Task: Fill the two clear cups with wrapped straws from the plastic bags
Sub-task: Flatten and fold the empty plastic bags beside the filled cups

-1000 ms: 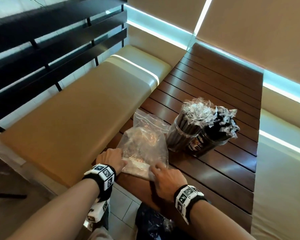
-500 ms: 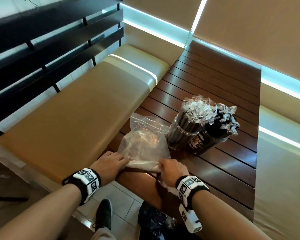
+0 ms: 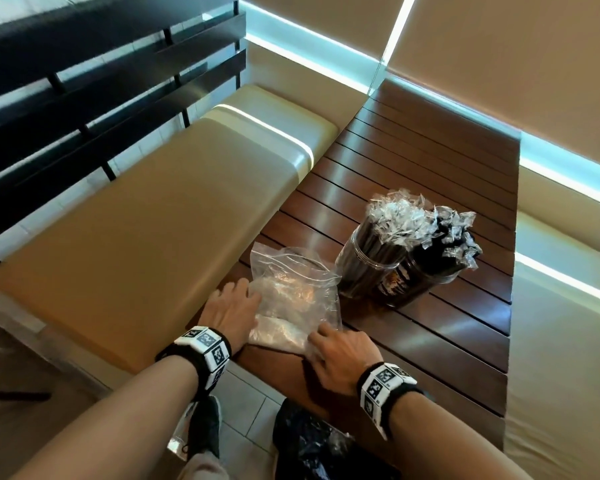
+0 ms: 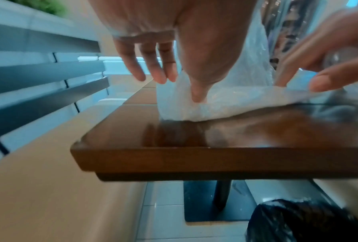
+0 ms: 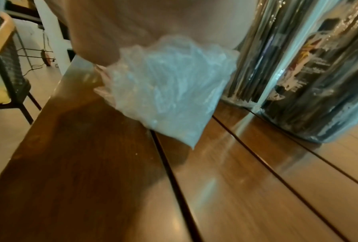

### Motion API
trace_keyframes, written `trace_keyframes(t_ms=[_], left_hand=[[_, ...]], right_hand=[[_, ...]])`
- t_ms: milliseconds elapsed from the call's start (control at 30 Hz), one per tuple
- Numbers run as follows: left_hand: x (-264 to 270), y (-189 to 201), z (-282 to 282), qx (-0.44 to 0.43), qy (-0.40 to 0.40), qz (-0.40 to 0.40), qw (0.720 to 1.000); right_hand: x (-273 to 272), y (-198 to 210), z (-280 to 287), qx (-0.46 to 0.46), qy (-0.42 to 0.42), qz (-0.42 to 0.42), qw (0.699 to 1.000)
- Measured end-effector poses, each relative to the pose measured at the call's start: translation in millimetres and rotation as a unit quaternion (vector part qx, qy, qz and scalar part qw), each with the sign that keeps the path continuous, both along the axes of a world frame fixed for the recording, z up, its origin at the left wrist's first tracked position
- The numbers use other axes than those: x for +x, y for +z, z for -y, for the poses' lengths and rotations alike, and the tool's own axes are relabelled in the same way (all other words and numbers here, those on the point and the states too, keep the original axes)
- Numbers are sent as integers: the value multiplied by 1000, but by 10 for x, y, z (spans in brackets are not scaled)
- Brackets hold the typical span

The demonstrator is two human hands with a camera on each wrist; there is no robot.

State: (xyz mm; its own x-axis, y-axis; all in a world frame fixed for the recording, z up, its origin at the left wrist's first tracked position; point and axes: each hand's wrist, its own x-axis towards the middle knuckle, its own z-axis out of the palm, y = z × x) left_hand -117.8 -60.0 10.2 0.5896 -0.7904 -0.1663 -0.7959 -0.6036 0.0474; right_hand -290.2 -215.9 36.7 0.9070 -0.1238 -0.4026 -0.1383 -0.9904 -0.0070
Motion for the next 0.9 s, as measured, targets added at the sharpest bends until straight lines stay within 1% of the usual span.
trace_keyframes(t_ms=[67,133,167,200,267,333,367,433,500,567,667,733,767,800,833,900], left_hand=[[-23,-7,11,20,-120,41,992],[-48,-36,-29,10,-231,76,970],[-56,-37,-82,1,-261,74,962],[-59,-24,-132,-6,-275,60,960],[-43,-29,-238,-4,-281,32,959],[-29,-35,-289,1,-263,29,964],[-24,-49,-296,-8,-239,25,971],[-21,-72,-272,-29,-169,-19,985],[-38,-43,-225,-56,-91,-56,993],[-50,-18,-179,-76,-38,-78,993],[-53,-24,-93,-62,52,-131,988],[-54,-37,-52,-50,98,-125,986],[-54,-42,-37,-44,113,-103,987],[-49,-49,-19,-39,107,-64,991],[-48,-49,-2,-34,79,-29,996],[-39,-69,11,-30,-8,21,999]], right_hand=[[0,16,1,0,-3,-13,1000],[23,29,-13,-9,-16,-21,1000],[41,26,-20,-10,-23,-19,999],[54,18,-27,-9,-29,-15,999],[81,15,-27,-5,-50,-19,999],[124,32,-12,8,-84,-24,996],[150,47,3,12,-101,-25,995],[187,67,44,14,-119,-33,992],[202,79,80,16,-133,-45,990],[220,68,88,13,-148,-56,987],[271,14,37,-4,-164,-50,985],[286,-17,11,-2,-163,-24,986],[278,-32,5,0,-149,-5,989],[262,-57,5,2,-124,10,992],[239,-83,13,4,-90,13,996],[171,-97,44,8,-42,5,999]])
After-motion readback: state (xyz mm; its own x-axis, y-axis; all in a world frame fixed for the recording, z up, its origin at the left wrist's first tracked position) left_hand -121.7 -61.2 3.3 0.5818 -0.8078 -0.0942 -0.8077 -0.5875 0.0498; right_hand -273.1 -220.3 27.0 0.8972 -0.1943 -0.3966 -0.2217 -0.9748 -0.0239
